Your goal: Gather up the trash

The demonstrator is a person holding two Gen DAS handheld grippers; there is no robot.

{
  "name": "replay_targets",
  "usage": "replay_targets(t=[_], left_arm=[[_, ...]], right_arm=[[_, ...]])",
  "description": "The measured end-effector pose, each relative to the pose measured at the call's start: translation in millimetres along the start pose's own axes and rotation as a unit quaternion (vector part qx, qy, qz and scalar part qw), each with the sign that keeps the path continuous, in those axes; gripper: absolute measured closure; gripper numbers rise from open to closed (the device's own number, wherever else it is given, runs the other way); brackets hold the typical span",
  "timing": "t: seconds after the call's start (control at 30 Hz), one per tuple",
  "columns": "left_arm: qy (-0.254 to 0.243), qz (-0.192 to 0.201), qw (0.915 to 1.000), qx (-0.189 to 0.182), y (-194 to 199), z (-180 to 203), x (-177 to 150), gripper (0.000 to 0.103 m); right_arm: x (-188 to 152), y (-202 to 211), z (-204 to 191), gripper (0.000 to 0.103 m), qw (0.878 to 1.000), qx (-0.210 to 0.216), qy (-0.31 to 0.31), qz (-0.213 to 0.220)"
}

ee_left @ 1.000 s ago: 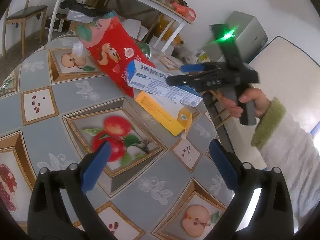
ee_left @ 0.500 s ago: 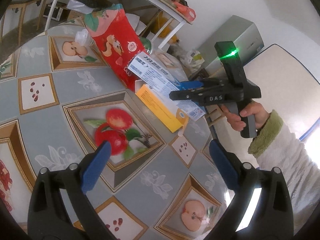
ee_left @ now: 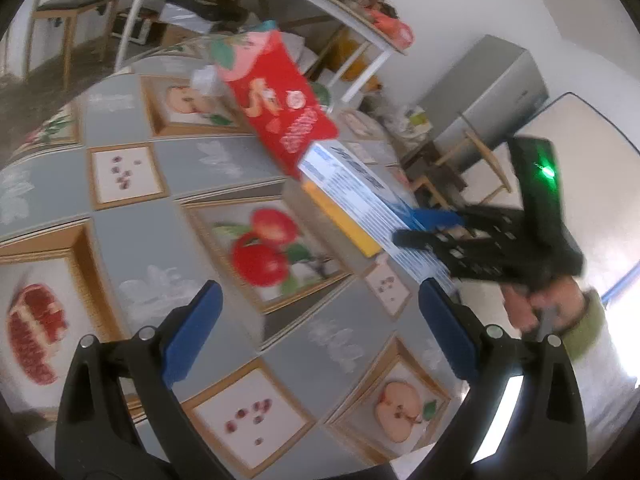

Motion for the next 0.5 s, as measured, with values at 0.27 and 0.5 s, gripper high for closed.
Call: replay_targets(t=[0.27,0.5], left_arm=[[0.023,0.003,0.9995,0.023,18.5,-22.2,-4.3,0.009],[0.038,0.013,0.9988,0.028,26.3,-30.8,-0.8,0.009]], right_arm=[[-28.0,3.7,-72.0,0.055,0.995,0.086,-0.05,-0.006],[-30.8,16.7,-106.9,0.038,0.982,0.171,-0.081,-0.002]])
Point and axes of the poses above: each gripper's, at about its wrist camera, not at the fingertips, and y roughly against the way its jaws point, z to its right, x to its top, the point moved 8 cm from there along -y, roughly the way its jaws point, and after that the axes turned 2 degrees about -x, right-handed, at the moved point
